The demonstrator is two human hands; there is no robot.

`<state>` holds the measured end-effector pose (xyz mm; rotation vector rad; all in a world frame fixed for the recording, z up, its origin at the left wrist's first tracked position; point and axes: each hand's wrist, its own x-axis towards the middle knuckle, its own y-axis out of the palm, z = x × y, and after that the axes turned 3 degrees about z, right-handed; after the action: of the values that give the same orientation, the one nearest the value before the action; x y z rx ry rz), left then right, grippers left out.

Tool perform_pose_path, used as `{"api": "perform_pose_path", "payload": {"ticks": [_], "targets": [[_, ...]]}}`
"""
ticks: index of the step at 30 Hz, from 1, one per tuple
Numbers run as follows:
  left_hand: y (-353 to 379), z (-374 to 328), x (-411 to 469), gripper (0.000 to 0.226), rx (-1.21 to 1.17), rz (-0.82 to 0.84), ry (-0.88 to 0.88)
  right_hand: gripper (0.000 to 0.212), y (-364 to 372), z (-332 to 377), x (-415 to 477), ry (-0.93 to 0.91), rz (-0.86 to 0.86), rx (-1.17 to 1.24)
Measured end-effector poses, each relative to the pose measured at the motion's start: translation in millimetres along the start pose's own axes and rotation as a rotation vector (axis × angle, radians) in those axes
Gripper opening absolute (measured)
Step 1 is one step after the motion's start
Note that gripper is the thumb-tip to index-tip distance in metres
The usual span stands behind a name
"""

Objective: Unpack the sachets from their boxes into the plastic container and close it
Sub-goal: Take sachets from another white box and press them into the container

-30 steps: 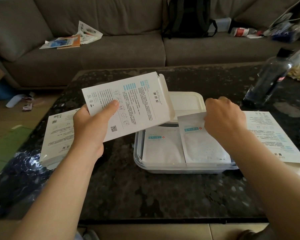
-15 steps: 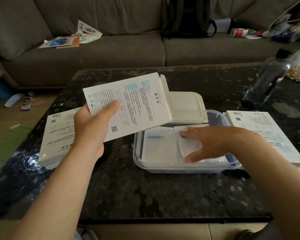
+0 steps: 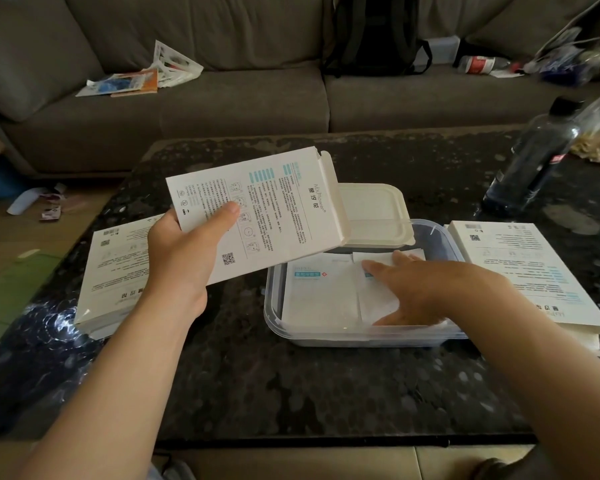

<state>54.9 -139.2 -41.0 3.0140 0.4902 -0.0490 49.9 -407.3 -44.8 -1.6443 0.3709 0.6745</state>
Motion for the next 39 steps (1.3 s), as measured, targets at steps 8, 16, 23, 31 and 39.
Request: {"api": "perform_pose_path", "payload": {"ticks": [8,16,23,31,39], "targets": [[0,0,2,0.024,0.002,0.000,-0.003,0.104,-2,-4,-1,-0.012,-0.027,0.012],[-2,1,2,0.024,0.002,0.003,-0.007,0.106,0,-4,0,0.011,0.037,0.025],[-2,-1,0,0.022,0.006,0.005,-0.010,0.105,1,-1,2,0.019,0.029,0.034],[2,-3,-1,0.021,0.000,0.064,-0.017,0.026,-33,-5,-20,-0.076,-0.539,0.614],[6,-3,-6,0.018,-0.012,0.138,-0.005,0.009,-45,12,-27,-0.248,-0.593,1.421]]}}
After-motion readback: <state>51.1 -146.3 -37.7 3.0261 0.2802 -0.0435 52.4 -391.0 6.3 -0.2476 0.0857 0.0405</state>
